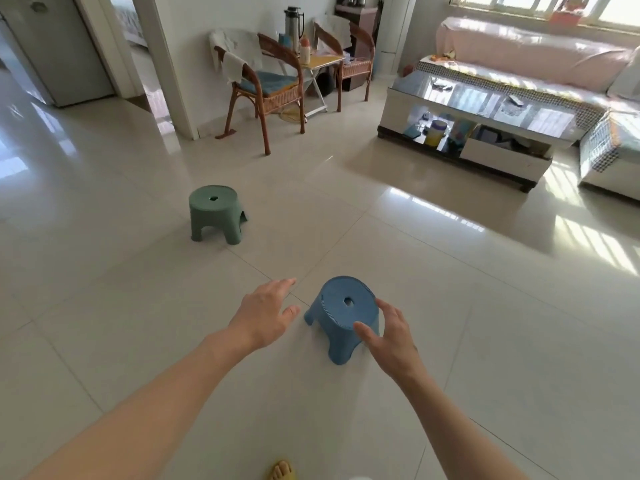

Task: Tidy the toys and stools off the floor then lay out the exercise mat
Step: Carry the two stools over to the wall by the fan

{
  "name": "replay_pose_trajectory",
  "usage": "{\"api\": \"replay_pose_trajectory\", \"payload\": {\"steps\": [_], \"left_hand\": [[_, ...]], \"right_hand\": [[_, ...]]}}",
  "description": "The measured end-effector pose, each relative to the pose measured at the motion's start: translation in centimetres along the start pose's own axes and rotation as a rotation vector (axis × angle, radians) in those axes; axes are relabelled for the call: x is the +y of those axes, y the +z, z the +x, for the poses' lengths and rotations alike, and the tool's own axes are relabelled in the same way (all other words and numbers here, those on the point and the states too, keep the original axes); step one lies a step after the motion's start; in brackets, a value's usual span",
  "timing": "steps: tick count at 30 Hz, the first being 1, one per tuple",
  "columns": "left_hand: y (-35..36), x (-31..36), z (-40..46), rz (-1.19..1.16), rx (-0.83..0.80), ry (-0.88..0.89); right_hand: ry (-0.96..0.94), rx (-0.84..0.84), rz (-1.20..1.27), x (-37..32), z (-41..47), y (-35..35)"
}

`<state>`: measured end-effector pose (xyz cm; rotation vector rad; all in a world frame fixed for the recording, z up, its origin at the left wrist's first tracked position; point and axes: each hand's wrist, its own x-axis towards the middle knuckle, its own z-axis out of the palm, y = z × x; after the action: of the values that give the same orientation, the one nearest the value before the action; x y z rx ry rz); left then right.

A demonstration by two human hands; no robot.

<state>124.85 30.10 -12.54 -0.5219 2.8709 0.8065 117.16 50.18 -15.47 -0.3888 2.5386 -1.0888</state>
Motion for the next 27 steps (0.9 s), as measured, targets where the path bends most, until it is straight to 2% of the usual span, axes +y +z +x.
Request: {"api": "replay_pose_trajectory", "payload": {"steps": [7,15,20,27], "left_hand": [[-0.1,-2.8,9.1,-0.012,-0.068,-0.065],[2.5,-7.6,23.2,-0.043,-0.134,-0.206],[7.7,-11.0,33.8,-0.083,-0.199,-0.331],[17.4,-15.5,43.5,-0.095,-0.297,-0.342]], "right_hand": [[0.145,-0.091,0.000,0.5,10.2,2.4],[0.345,-0.226,0.046,5.2,26.6,6.9],[0.498,-0.338,-0.019,11.3,37.0,11.6],[0.598,-0.501,-0.130,19.4,45.8,19.0]]}}
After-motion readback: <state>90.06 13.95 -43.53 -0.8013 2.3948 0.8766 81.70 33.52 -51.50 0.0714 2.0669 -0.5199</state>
